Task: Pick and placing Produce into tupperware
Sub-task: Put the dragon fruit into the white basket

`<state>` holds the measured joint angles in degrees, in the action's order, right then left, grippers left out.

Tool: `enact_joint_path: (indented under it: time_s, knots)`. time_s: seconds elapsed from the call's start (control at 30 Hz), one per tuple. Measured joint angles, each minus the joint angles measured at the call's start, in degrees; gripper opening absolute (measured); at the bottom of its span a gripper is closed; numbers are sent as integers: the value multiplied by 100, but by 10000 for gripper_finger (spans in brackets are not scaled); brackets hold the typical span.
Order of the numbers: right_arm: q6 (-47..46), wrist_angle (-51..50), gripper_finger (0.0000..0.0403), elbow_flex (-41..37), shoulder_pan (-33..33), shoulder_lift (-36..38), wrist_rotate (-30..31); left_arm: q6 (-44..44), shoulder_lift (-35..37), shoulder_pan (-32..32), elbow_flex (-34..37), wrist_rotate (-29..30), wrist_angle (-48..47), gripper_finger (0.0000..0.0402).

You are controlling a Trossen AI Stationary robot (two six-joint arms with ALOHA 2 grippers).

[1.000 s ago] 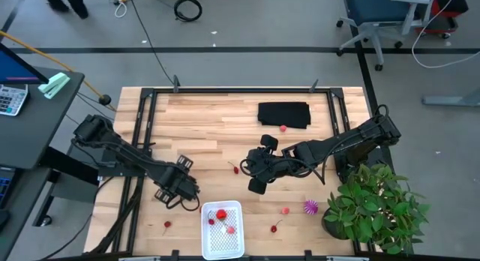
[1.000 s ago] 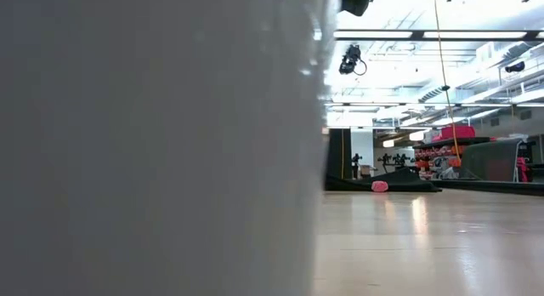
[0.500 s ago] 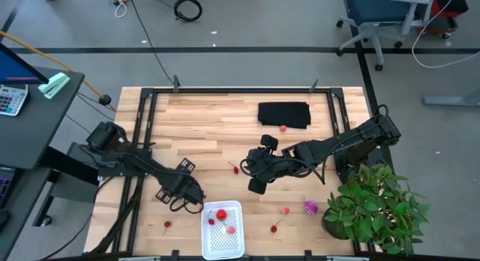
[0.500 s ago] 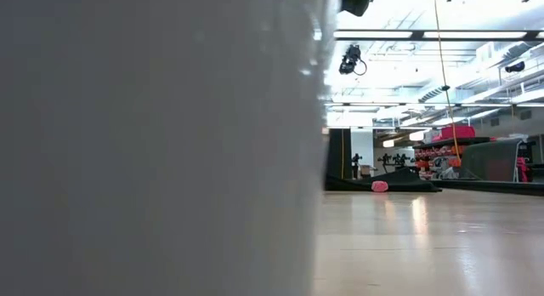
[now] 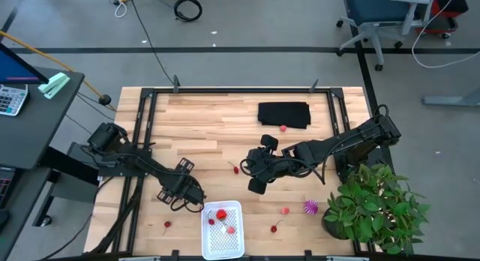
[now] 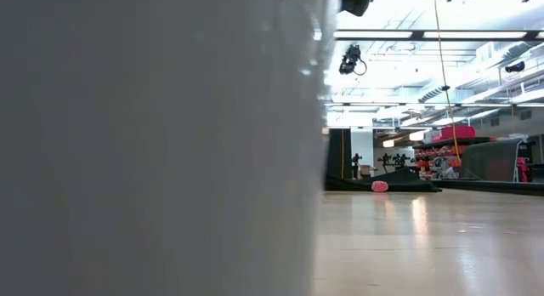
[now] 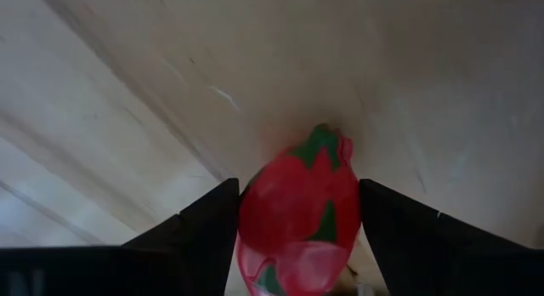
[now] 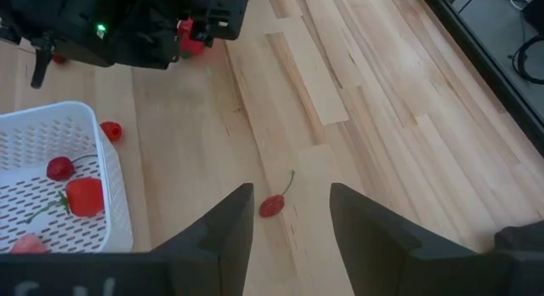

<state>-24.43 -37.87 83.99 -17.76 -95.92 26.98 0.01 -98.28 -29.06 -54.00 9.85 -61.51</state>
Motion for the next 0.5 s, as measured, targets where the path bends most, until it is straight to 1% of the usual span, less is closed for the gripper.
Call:
enact_joint_path:
  time_s: [0.13, 0.27, 0.4, 0.5]
  knots:
    - [0, 0, 164, 0, 0, 0, 0, -125, 0, 0, -4, 0, -3, 231]
    - [0, 0, 164, 0, 0, 0, 0, -131, -6, 0, -26, -2, -24, 234]
    - [4, 1, 164, 0, 0, 0, 0, -133, -17, 0, -320, -19, -94, 231]
    - [4, 0, 164, 0, 0, 0, 2, -133, -15, 0, -677, -15, -145, 225]
